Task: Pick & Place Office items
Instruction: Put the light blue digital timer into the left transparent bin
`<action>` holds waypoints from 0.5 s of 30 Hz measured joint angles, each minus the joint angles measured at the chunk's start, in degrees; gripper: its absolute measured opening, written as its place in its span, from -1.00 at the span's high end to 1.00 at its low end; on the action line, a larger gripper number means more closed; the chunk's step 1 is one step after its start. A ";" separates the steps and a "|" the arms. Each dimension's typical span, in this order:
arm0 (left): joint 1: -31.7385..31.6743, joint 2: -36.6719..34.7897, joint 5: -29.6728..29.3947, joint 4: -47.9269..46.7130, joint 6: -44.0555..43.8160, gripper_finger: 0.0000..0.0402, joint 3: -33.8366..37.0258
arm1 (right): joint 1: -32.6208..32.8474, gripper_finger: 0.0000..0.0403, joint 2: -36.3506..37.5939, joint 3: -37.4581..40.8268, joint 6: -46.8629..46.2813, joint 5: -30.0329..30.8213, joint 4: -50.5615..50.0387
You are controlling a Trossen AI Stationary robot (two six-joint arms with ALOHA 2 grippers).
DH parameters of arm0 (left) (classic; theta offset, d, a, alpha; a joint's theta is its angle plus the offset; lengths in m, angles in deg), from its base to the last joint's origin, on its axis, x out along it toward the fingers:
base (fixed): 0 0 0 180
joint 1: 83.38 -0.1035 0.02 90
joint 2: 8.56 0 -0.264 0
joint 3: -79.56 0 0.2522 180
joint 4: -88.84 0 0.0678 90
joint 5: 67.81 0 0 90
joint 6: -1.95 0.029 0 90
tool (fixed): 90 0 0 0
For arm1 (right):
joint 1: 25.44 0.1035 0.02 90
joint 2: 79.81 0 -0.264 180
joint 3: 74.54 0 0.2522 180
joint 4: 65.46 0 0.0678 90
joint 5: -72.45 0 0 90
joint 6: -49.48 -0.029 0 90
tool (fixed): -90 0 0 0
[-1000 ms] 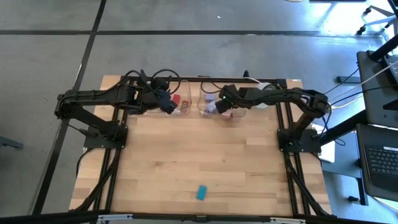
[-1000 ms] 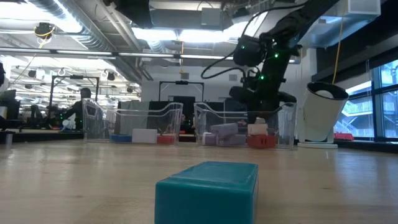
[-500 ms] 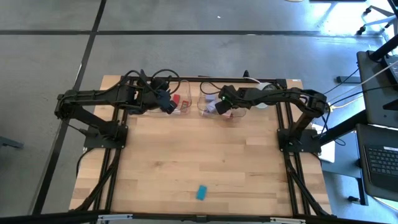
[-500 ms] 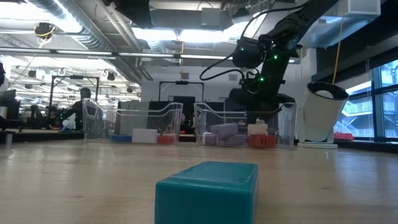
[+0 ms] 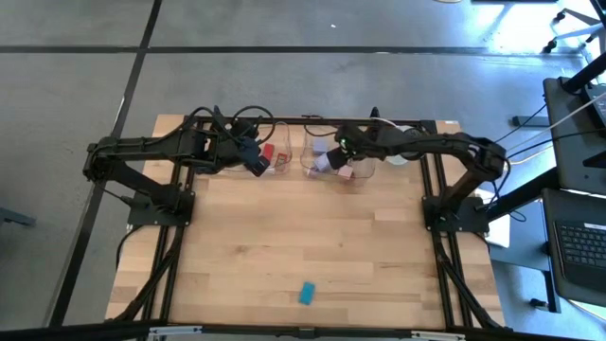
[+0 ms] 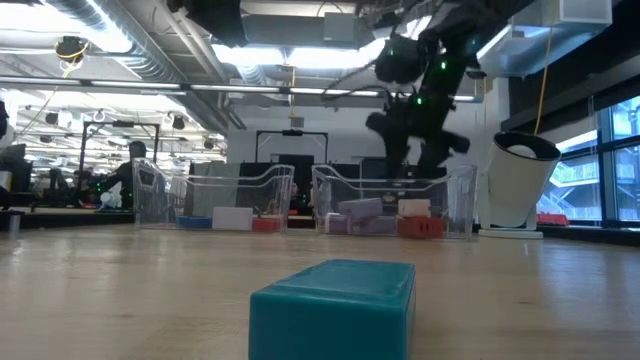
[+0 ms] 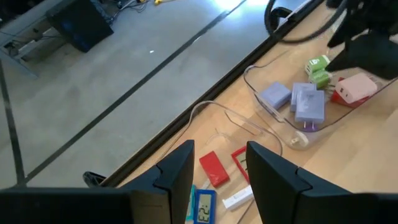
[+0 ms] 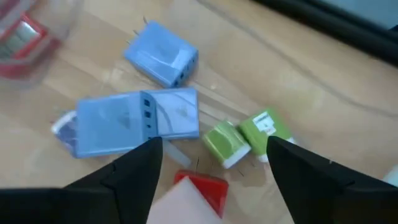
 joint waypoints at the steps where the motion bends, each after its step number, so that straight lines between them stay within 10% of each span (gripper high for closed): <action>1: 0.00 0.01 -0.02 -0.01 0.00 0.30 0.00 | 0.08 -0.45 0.55 -1.01 -0.19 -0.02 -1.44; 15: 1.17 0.01 7.57 -1.51 -1.29 0.30 2.86 | 13.74 -0.33 9.80 -9.59 -2.15 -1.17 -4.21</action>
